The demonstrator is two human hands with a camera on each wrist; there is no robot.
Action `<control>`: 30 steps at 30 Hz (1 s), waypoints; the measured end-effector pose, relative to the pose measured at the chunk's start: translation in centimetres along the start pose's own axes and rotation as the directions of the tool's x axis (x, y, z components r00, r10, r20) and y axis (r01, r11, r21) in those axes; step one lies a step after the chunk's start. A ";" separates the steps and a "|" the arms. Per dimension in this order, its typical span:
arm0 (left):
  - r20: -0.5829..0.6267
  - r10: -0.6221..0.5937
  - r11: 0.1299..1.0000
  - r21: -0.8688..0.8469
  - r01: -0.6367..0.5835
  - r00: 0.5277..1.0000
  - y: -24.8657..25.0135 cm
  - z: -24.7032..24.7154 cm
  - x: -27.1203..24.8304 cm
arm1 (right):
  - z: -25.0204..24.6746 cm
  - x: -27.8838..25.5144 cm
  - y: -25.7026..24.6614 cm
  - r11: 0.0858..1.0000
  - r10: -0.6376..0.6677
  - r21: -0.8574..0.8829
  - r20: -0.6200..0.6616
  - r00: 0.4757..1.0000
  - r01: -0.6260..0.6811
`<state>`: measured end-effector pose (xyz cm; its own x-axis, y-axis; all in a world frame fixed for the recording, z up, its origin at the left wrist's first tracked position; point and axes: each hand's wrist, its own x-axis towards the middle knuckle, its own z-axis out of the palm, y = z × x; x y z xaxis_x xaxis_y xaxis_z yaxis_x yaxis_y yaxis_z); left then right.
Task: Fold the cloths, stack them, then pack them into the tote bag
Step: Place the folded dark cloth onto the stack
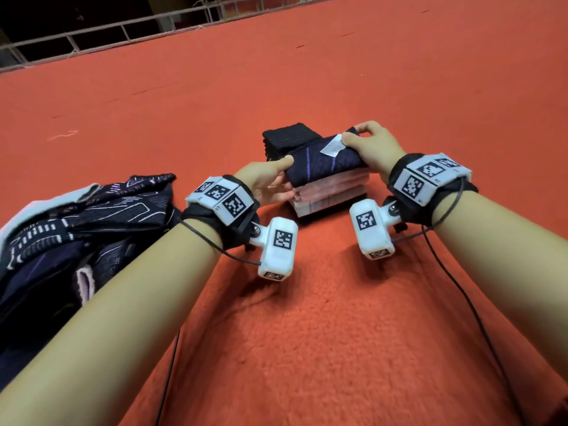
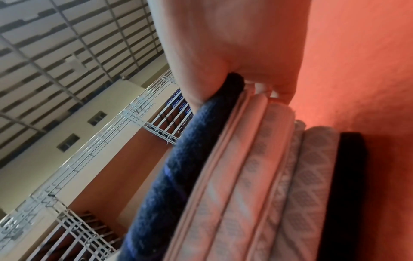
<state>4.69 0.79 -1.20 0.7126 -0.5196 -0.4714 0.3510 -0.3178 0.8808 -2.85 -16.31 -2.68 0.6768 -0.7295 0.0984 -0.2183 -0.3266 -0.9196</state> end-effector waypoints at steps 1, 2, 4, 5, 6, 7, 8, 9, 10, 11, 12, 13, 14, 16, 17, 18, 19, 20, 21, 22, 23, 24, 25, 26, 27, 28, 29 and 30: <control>0.010 -0.006 1.000 0.007 0.006 1.000 -0.2 0.0 -0.1 | 0.0 -0.2 0.3 0.999 0.011 0.037 0.008 1.000 -0.011; 0.014 -0.008 1.000 0.013 0.008 1.000 -0.3 0.1 -0.2 | 0.0 -0.4 0.6 0.998 0.021 0.066 0.014 1.000 -0.022; -0.001 -0.001 1.000 0.027 0.002 1.000 -0.3 0.4 -0.4 | 0.1 -0.5 0.7 0.994 0.039 0.102 0.008 0.999 -0.040; -0.018 0.008 0.999 0.039 -0.007 1.000 -0.3 0.5 -0.6 | 0.1 -0.6 0.6 0.993 0.044 0.113 0.001 0.999 -0.044; -0.033 0.021 0.998 0.054 -0.019 0.999 -0.2 0.6 -0.7 | 0.1 -0.6 0.4 0.991 0.048 0.123 -0.005 0.999 -0.047; -0.045 0.035 0.997 0.072 -0.031 0.998 -0.1 0.6 -0.9 | 0.1 -0.5 0.2 0.991 0.048 0.129 -0.007 0.999 -0.047; -0.053 0.050 0.995 0.088 -0.045 0.997 0.0 0.7 -1.0 | 0.1 -0.5 -0.1 0.991 0.046 0.127 -0.005 0.999 -0.045; -0.056 0.063 0.993 0.101 -0.057 0.996 0.0 0.6 -1.1 | 0.0 -0.5 -0.4 0.992 0.039 0.117 -0.003 0.999 -0.039; -0.057 0.075 0.992 0.108 -0.069 0.996 0.2 0.5 -1.3 | -0.1 -0.4 -0.6 0.994 0.033 0.106 -0.004 0.999 -0.032; -0.058 0.083 0.991 0.114 -0.076 0.995 0.3 0.4 -1.4 | -0.2 -0.5 -0.8 0.995 0.027 0.094 -0.006 1.000 -0.026; -0.060 0.091 0.989 0.121 -0.084 0.994 0.4 0.3 -1.6 | -0.3 -0.5 -1.0 0.997 0.022 0.080 -0.008 1.000 -0.021; -0.066 0.100 0.987 0.136 -0.090 0.993 0.5 0.3 -1.8 | -0.5 -0.5 -1.1 0.998 0.016 0.063 -0.010 1.000 -0.015; -0.076 0.111 0.983 0.154 -0.098 0.991 0.6 0.2 -2.0 | -0.5 -0.6 -1.2 0.999 0.012 0.043 -0.009 1.000 -0.012; -0.107 0.141 0.975 0.187 -0.120 0.984 0.8 0.1 -2.6 | -0.7 -0.8 -1.4 1.000 0.008 0.004 -0.014 1.000 -0.008; -0.125 0.158 0.971 0.202 -0.131 0.980 0.9 0.0 -2.9 | -0.8 -0.9 -1.7 1.000 0.004 -0.018 -0.024 1.000 -0.004; -0.141 0.176 0.966 0.213 -0.144 0.974 1.0 0.0 -3.2 | -0.9 -1.1 -2.0 0.999 -0.003 -0.046 -0.041 0.999 0.001; -0.152 0.193 0.962 0.224 -0.157 0.969 1.1 -0.2 -3.5 | -1.1 -1.3 -2.4 0.997 -0.015 -0.083 -0.069 0.998 0.009; -0.159 0.210 0.957 0.235 -0.170 0.965 1.3 -0.4 -3.9 | -1.3 -1.5 -2.8 0.992 -0.026 -0.127 -0.106 0.994 0.012; -0.159 0.227 0.951 0.250 -0.183 0.961 1.4 -0.7 -4.4 | -1.5 -1.7 -3.2 0.985 -0.039 -0.173 -0.143 0.989 0.013; -0.156 0.246 0.941 0.275 -0.197 0.957 1.6 -1.0 -4.8 | -1.7 -2.0 -3.6 0.977 -0.053 -0.213 -0.170 0.984 0.016; -0.149 0.267 0.927 0.312 -0.211 0.952 1.9 -1.4 -5.3 | -1.9 -2.4 -4.1 0.970 -0.072 -0.244 -0.183 0.981 0.026; -0.139 0.291 0.907 0.354 -0.227 0.947 2.1 -1.9 -5.8 | -2.0 -2.8 -4.5 0.963 -0.091 -0.268 -0.177 0.980 0.041; -0.125 0.314 0.885 0.397 -0.243 0.941 2.2 -2.4 -6.4 | -2.1 -3.3 -4.9 0.955 -0.110 -0.289 -0.159 0.981 0.060; -0.109 0.339 0.861 0.438 -0.261 0.934 2.3 -2.9 -7.0 | -2.0 -3.9 -5.4 0.947 -0.127 -0.311 -0.133 0.983 0.081; -0.094 0.362 0.832 0.481 -0.276 0.928 2.4 -3.4 -7.6 | -1.8 -4.6 -5.9 0.937 -0.149 -0.333 -0.100 0.984 0.108; -0.080 0.386 0.800 0.525 -0.290 0.919 2.4 -4.0 -8.2 | -1.6 -5.3 -6.4 0.926 -0.167 -0.352 -0.064 0.984 0.134; -0.069 0.406 0.766 0.569 -0.299 0.911 2.3 -4.7 -8.9 | -1.2 -6.1 -6.9 0.915 -0.187 -0.369 -0.029 0.982 0.164; -0.058 0.428 0.731 0.609 -0.308 0.902 2.2 -5.4 -9.6 | -0.7 -6.9 -7.4 0.903 -0.203 -0.385 0.005 0.979 0.190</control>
<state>1.84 9.36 5.49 0.8283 -0.5584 -0.0452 -0.3329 -0.5554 0.7620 -6.42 -9.24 3.73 0.7109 -0.6446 0.2813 -0.3395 -0.6648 -0.6655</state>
